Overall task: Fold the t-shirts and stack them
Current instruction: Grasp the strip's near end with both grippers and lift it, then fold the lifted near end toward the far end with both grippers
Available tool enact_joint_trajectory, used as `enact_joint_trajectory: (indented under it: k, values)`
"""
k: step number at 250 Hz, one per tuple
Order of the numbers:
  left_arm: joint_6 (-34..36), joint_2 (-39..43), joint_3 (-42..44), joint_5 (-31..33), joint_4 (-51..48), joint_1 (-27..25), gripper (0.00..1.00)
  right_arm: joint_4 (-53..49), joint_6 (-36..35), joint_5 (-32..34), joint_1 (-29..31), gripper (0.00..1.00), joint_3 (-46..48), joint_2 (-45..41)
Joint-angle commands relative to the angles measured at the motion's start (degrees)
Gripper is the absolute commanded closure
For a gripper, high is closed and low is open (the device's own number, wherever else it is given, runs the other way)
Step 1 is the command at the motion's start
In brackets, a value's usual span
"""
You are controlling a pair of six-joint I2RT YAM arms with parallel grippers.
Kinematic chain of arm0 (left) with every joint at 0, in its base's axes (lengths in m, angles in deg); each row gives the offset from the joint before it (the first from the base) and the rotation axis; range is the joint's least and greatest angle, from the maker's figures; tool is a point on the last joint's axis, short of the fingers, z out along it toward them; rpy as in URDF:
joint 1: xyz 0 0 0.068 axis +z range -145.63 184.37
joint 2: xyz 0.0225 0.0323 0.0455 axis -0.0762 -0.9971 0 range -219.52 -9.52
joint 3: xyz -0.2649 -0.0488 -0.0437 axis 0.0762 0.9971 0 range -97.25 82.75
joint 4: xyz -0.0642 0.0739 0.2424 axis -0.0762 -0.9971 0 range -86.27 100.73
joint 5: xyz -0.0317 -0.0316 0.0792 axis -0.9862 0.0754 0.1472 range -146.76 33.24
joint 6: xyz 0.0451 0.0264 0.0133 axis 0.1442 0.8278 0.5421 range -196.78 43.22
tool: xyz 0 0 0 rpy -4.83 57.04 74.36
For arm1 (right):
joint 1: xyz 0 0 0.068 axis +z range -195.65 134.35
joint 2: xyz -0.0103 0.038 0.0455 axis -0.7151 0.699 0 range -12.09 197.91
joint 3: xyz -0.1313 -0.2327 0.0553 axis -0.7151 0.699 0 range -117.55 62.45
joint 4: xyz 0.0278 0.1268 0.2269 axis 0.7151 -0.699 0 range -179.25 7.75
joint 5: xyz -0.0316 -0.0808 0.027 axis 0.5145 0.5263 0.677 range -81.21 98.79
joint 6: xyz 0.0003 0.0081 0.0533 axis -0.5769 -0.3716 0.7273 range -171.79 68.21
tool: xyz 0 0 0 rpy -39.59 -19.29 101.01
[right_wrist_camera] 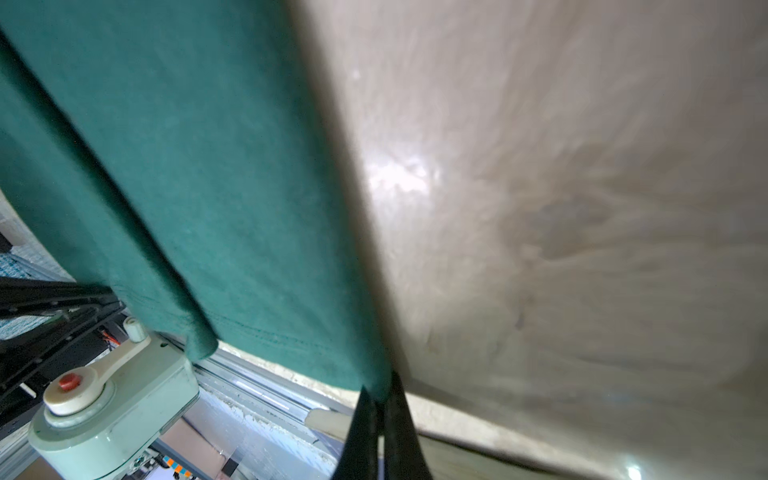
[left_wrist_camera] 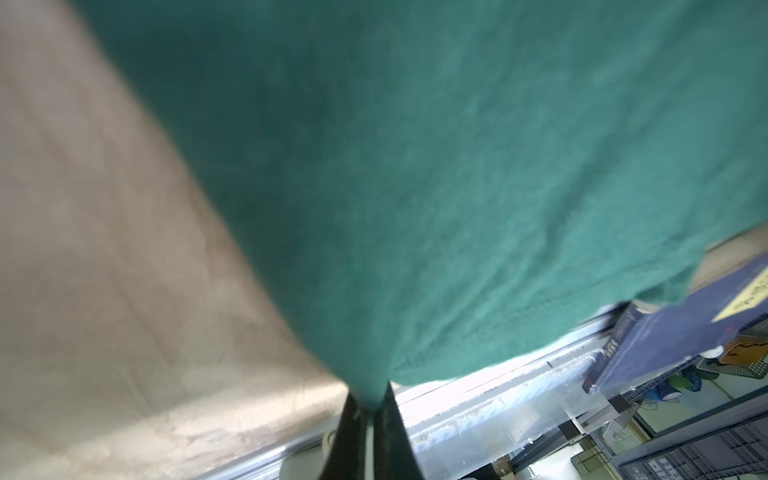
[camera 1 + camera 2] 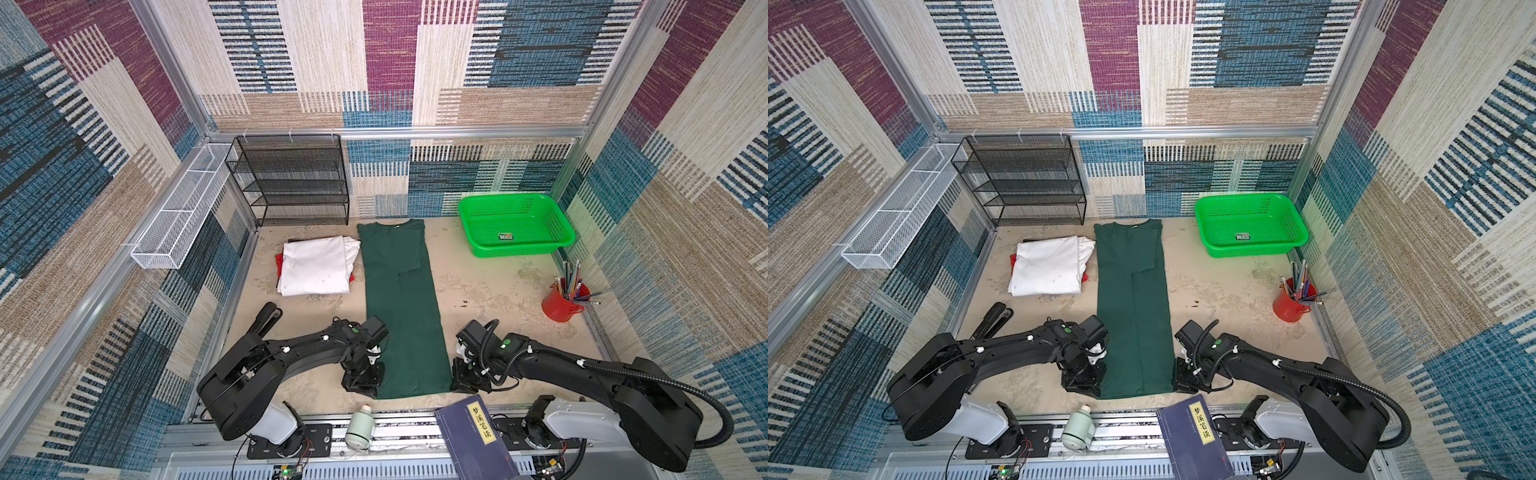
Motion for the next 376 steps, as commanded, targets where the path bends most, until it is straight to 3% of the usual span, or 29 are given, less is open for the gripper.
enact_joint_trajectory:
  k: [1, 66, 137, 248, 376]
  values:
    - [-0.66, 2.51, 0.38, 0.28, -0.53, 0.01, 1.0, -0.7, 1.71, 0.82, 0.03, 1.0, -0.17, -3.0]
    - [0.03, 13.31, -0.34, 2.44, -4.62, 0.03, 1.0, -3.08, 4.94, 0.26, 0.04, 1.0, -2.59, -11.38]
    - [1.27, 19.84, -5.29, 11.26, -9.43, 0.53, 1.0, -8.54, 6.35, 7.76, 0.05, 1.0, -10.85, -11.83]
    - [7.13, 15.11, -15.3, 15.84, -11.08, 6.19, 1.0, -5.77, 4.6, 17.34, -1.81, 1.0, -19.73, -7.7]
    - [16.93, 1.67, -27.7, 13.25, -9.31, 17.83, 1.0, 2.36, -6.89, 16.59, -10.77, 1.0, -29.13, 6.84]
